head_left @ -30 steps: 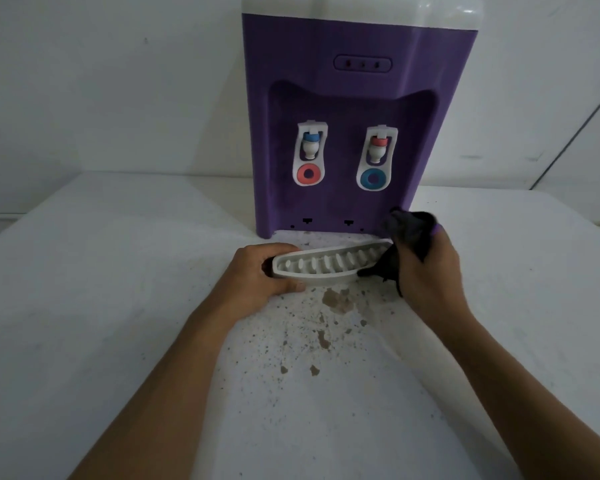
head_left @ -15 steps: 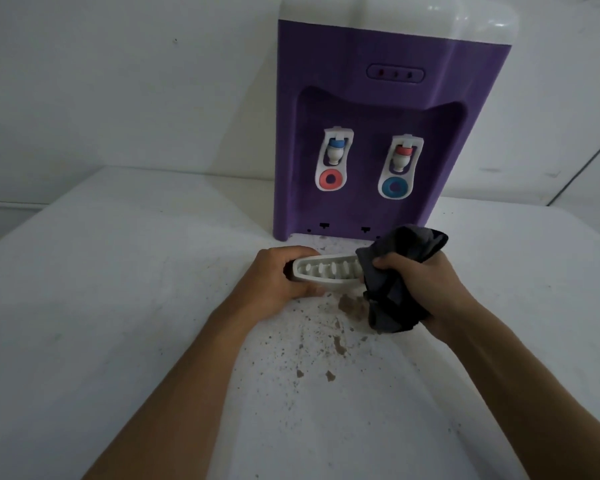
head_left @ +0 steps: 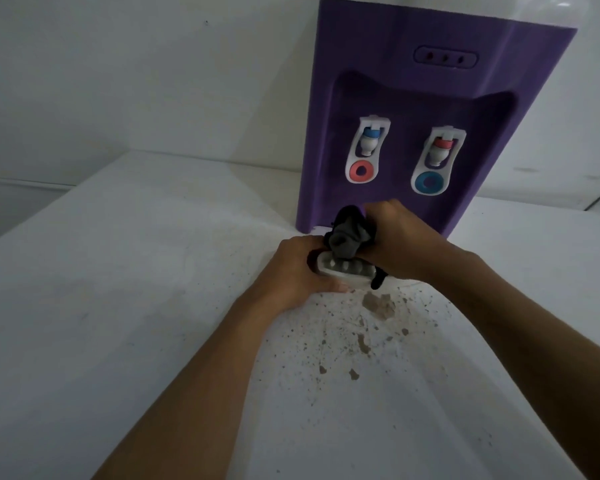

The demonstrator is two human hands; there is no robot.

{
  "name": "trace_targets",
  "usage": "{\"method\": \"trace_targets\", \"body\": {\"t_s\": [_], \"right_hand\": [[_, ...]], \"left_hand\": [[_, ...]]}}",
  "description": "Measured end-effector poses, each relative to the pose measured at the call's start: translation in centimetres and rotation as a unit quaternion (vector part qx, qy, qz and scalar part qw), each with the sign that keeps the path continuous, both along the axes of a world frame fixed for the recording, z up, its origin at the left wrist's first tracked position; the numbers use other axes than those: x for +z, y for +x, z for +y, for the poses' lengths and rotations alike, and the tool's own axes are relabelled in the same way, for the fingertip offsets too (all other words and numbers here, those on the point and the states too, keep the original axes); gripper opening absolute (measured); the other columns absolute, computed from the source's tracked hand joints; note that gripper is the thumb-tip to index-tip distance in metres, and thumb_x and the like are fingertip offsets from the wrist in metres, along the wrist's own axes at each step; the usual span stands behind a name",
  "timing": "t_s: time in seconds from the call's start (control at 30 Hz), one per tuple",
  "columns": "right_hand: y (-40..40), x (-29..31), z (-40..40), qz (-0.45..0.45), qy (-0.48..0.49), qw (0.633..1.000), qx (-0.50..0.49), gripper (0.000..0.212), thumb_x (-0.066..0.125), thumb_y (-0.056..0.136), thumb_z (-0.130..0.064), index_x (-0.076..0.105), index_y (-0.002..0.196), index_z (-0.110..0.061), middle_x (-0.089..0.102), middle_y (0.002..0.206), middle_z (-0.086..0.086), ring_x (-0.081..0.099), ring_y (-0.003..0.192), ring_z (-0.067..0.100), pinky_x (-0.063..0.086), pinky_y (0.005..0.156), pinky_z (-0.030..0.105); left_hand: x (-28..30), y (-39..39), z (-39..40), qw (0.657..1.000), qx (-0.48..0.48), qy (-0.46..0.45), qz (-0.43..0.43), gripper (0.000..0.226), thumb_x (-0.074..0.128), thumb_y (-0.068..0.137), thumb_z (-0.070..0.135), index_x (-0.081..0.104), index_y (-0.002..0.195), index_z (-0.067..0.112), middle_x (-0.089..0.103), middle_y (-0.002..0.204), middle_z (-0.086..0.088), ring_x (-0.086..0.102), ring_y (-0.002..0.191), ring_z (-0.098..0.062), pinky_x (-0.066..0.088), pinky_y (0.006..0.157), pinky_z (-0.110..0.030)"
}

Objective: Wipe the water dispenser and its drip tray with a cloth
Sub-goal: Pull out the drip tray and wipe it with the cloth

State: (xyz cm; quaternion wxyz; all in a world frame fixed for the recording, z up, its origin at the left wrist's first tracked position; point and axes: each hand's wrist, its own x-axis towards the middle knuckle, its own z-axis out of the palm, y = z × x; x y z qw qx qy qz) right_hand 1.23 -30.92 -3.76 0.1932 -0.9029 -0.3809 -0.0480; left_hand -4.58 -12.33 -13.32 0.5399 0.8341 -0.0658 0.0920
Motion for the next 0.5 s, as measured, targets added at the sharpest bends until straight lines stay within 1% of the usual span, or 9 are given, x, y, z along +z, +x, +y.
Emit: {"method": "trace_targets", "body": {"t_s": [0.07,0.1,0.13,0.2,0.3,0.37,0.43,0.47,0.5], "right_hand": [[0.1,-0.6,0.1,-0.002,0.005,1.0,0.016,0.037,0.082,0.082,-0.019,0.051,0.073,-0.036,0.06,0.069,-0.013,0.062,0.061,0.008,0.048,0.054,0.026],[0.1,-0.7,0.0,0.004,0.008,1.0,0.022,0.036,0.083,0.082,-0.019,0.053,0.074,-0.037,0.061,0.069,-0.013,0.062,0.061,0.006,0.047,0.054,0.023],[0.1,-0.8,-0.2,0.012,0.005,1.0,0.028,0.03,0.084,0.081,-0.021,0.058,0.079,-0.033,0.063,0.071,-0.013,0.064,0.063,0.007,0.049,0.053,0.023],[0.3,-1.0,-0.3,0.011,-0.001,1.0,0.027,0.021,0.084,0.081,-0.025,0.066,0.09,-0.019,0.068,0.077,-0.008,0.068,0.069,0.01,0.057,0.061,0.027],[0.7,-1.1,-0.6,0.022,0.04,0.999,-0.01,0.023,0.079,0.082,-0.029,0.069,0.091,-0.011,0.071,0.078,0.002,0.07,0.073,0.019,0.059,0.066,0.034],[0.7,-0.8,-1.0,0.068,0.083,0.994,-0.025,0.021,0.083,0.081,-0.029,0.071,0.092,-0.015,0.073,0.082,0.0,0.072,0.077,0.014,0.06,0.069,0.031],[0.7,-0.4,-1.2,0.093,0.114,0.989,-0.02,0.02,0.087,0.078,-0.025,0.071,0.091,-0.025,0.074,0.083,-0.008,0.071,0.08,0.004,0.057,0.07,0.019],[0.7,-0.2,-1.3,0.095,0.114,0.989,-0.018,0.023,0.088,0.077,-0.025,0.071,0.091,-0.029,0.074,0.083,-0.011,0.07,0.081,0.0,0.056,0.07,0.015],[0.7,-0.2,-1.3,0.093,0.101,0.99,-0.025,0.024,0.089,0.075,-0.027,0.071,0.091,-0.029,0.073,0.082,-0.011,0.07,0.08,0.001,0.055,0.068,0.014]], "left_hand": [[0.1,0.0,0.0,1.0,0.006,-0.009,0.003,0.048,0.101,0.062,0.026,0.073,0.098,0.042,0.078,0.094,0.02,0.073,0.089,0.003,0.059,0.079,-0.017],[0.1,0.0,-0.1,1.0,0.008,-0.012,0.002,0.048,0.101,0.062,0.027,0.073,0.098,0.041,0.078,0.094,0.019,0.073,0.089,0.002,0.06,0.08,-0.02],[0.1,0.0,-0.1,1.0,0.009,-0.014,0.001,0.046,0.101,0.061,0.028,0.073,0.096,0.04,0.078,0.093,0.019,0.073,0.087,0.003,0.06,0.077,-0.019],[0.1,-0.1,0.0,1.0,0.013,-0.01,-0.001,0.046,0.102,0.061,0.03,0.073,0.096,0.039,0.078,0.093,0.017,0.073,0.087,0.002,0.059,0.076,-0.018],[0.0,-0.1,0.0,1.0,0.015,0.004,-0.007,0.055,0.102,0.061,0.028,0.076,0.109,0.026,0.079,0.099,0.009,0.075,0.092,-0.003,0.063,0.085,-0.029],[0.0,-0.2,0.0,1.0,0.009,0.0,-0.01,0.061,0.103,0.061,0.024,0.075,0.116,0.021,0.079,0.104,0.007,0.075,0.095,-0.004,0.063,0.088,-0.03],[0.1,-0.2,0.0,1.0,0.008,0.003,-0.01,0.062,0.102,0.062,0.02,0.075,0.118,0.019,0.079,0.106,0.007,0.075,0.097,-0.004,0.063,0.09,-0.031],[0.1,-0.2,0.0,1.0,0.006,0.003,-0.008,0.062,0.102,0.063,0.018,0.075,0.118,0.019,0.078,0.107,0.007,0.075,0.098,-0.005,0.063,0.09,-0.031],[0.1,-0.2,0.1,1.0,0.005,0.0,-0.005,0.061,0.102,0.063,0.017,0.074,0.118,0.02,0.078,0.106,0.007,0.075,0.098,-0.005,0.062,0.09,-0.03]]}}
